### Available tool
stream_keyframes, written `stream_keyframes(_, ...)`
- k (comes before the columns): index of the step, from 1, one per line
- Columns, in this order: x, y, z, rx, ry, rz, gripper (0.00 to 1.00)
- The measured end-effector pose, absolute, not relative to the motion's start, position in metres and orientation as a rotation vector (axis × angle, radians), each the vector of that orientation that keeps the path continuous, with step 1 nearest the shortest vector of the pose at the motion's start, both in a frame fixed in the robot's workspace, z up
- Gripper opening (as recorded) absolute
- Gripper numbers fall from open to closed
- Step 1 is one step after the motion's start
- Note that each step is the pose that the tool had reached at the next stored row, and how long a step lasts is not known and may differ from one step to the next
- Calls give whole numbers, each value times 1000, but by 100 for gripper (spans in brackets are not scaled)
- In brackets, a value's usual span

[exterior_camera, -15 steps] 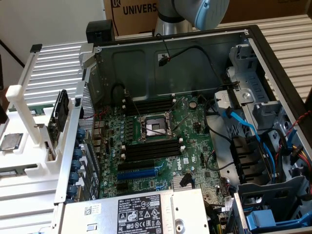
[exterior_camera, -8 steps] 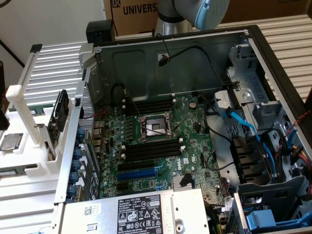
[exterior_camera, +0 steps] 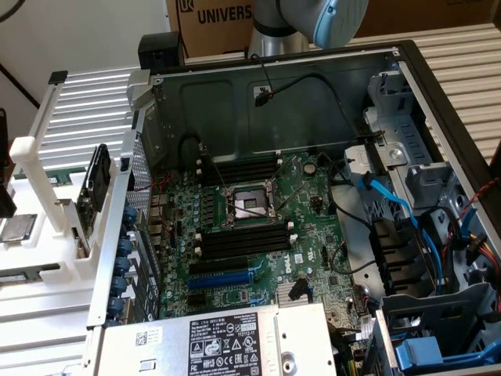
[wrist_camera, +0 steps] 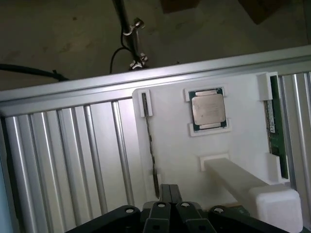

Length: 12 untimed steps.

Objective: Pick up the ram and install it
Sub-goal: 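Pick up the ram and move it above insertion slot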

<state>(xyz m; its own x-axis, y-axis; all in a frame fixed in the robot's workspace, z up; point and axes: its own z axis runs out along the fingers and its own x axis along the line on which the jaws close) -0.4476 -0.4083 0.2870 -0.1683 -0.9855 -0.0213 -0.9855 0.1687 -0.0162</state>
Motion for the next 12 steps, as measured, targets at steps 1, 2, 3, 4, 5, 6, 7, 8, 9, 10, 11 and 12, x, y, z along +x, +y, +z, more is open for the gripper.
stream_keyframes(1, -448, -409, 287, -2008, 2381, 3, 10)
stream_keyframes(2, -448, -410, 286, -2008, 2381, 3, 10)
stream_keyframes(3, -449, -411, 286, -2008, 2380, 3, 10)
stream_keyframes(4, -450, -411, 286, -2008, 2380, 3, 10)
stream_keyframes(5, -450, -411, 286, -2008, 2380, 3, 10)
stream_keyframes(6, -450, -411, 285, -2008, 2380, 3, 10)
stream_keyframes(7, -450, -411, 285, -2008, 2380, 3, 11)
stream_keyframes(8, -450, -411, 285, -2008, 2380, 3, 16)
stream_keyframes(9, -451, -411, 285, -2008, 2380, 3, 16)
stream_keyframes(10, -451, -411, 285, -2008, 2380, 3, 16)
stream_keyframes(11, -451, -411, 284, -2008, 2381, 3, 24)
stream_keyframes(12, -451, -411, 284, -2008, 2381, 3, 24)
